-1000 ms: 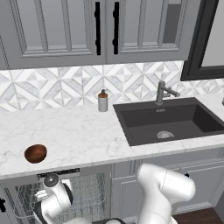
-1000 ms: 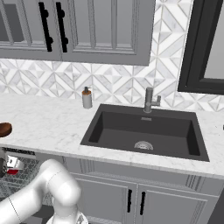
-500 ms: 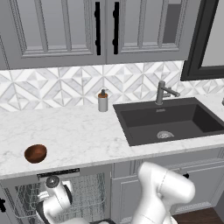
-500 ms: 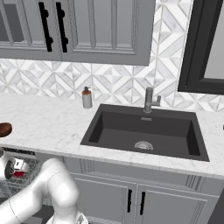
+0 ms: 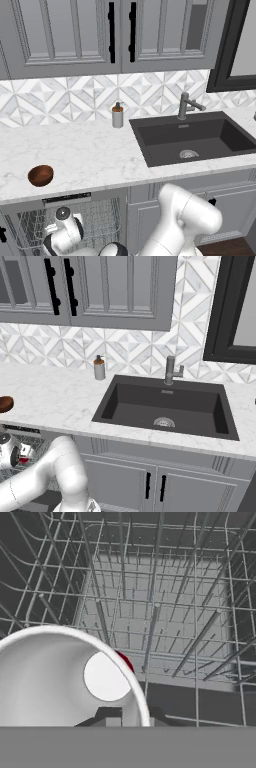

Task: Pick up the cup and bowl from the counter, place them in the dishwasher, and close the dishwasher door.

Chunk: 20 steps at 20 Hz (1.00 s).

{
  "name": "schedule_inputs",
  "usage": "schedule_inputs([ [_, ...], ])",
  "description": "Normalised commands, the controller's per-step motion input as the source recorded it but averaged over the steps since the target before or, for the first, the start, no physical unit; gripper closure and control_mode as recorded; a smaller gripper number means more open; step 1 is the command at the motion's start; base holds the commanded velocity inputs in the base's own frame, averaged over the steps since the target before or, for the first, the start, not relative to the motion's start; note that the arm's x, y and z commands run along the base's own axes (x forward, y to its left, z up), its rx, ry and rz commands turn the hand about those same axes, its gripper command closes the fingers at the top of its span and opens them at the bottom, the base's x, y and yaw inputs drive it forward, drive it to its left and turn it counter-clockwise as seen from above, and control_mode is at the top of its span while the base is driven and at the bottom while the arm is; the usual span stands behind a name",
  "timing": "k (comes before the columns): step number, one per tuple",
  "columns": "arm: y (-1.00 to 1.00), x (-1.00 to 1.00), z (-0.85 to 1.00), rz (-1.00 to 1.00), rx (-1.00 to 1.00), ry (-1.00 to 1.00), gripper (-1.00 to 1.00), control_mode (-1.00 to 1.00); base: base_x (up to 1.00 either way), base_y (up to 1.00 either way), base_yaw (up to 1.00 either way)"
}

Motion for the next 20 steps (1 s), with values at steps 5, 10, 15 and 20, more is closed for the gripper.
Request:
schedule_inputs([
  [5,0.11,0.00,-0.36,0.00,0.00,0.00,1.00,-1.00,0.00,0.00,0.00],
  [10,0.07,0.00,0.00,0.01,0.00,0.00,-1.00,-1.00,0.00,0.00,0.00],
  [15,0.01,0.00,0.10,0.00,-0.01,-0.02,-1.00,-1.00,0.00,0.00,0.00],
  [20,0.00,0.00,0.60,0.00,-0.02,-0.04,-1.00,-1.00,0.00,0.00,0.00],
])
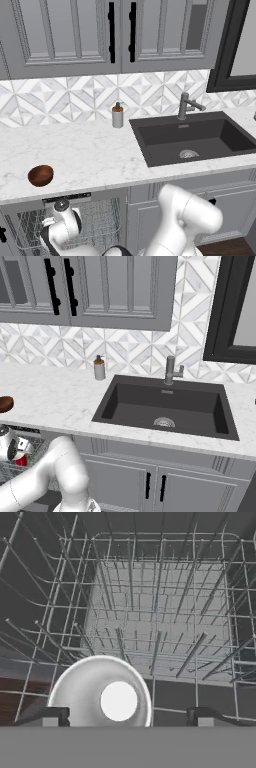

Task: Pick up the cup and bowl from the counter, place them in the dishwasher, and close the dishwasher door.

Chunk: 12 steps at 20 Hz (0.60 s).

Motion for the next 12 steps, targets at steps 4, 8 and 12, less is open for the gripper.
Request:
schedule_inputs([
  [4,0.00,-0.08,0.96,0.00,0.00,0.00,-1.00,-1.00,0.00,0.00,0.00],
  [8,0.00,-0.24,1.00,0.01,0.00,0.00,-1.00,-1.00,0.00,0.00,0.00],
  [12,0.00,-0.26,1.00,0.04,0.00,0.00,-1.00,-1.00,0.00,0.00,0.00],
])
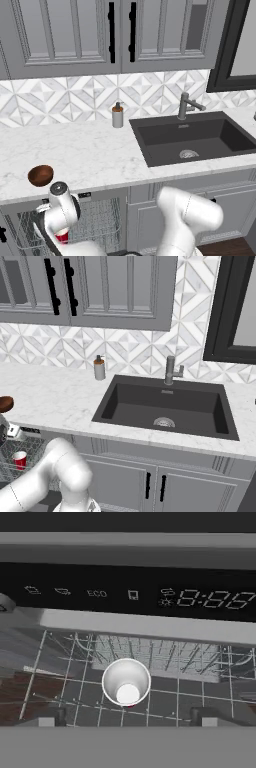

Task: Pick up the cup and bowl from the counter, place them in the dishwasher, and close the dishwasher door.

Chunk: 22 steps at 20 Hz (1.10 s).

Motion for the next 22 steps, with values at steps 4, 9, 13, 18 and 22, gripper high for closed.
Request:
schedule_inputs([
  [4,0.00,-0.32,1.00,0.03,0.01,0.00,-1.00,-1.00,0.00,0.00,0.00],
  [9,0.00,-0.08,1.00,0.02,0.00,0.00,-1.00,-1.00,0.00,0.00,0.00],
  [13,0.00,0.05,1.00,0.00,0.00,0.05,-1.00,-1.00,0.00,0.00,0.00],
  [18,-0.03,0.64,1.00,0.00,0.00,0.25,-1.00,-1.00,0.00,0.00,0.00],
  [22,-0.16,0.86,0.66,0.00,0.00,0.35,-1.00,-1.00,0.00,0.00,0.00],
])
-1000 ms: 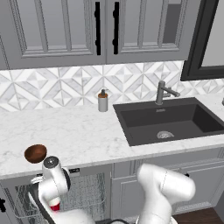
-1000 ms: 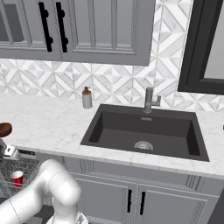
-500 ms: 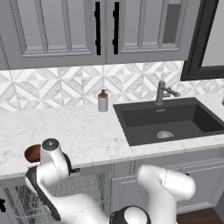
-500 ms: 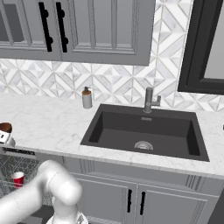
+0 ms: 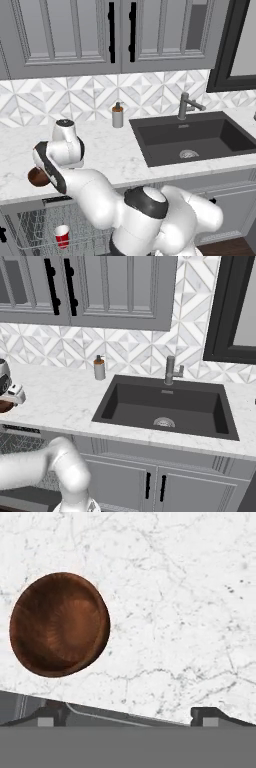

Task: Pick up the cup and bowl from the counter, place them in the dishwasher, and close the dishwasher door.

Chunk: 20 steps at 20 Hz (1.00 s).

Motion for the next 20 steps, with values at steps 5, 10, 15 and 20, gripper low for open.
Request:
schedule_inputs([
  [5,-0.06,0.34,0.04,0.00,0.01,0.11,-1.00,-1.00,0.00,0.00,0.00],
  [10,0.08,0.00,-0.30,0.00,0.00,0.00,-1.00,-1.00,0.00,0.00,0.00],
  [15,0.22,0.00,-0.43,0.00,-0.05,0.00,-1.00,-1.00,0.00,0.00,0.00],
  [20,0.39,0.00,-0.14,0.00,-0.14,0.00,-1.00,-1.00,0.00,0.00,0.00],
])
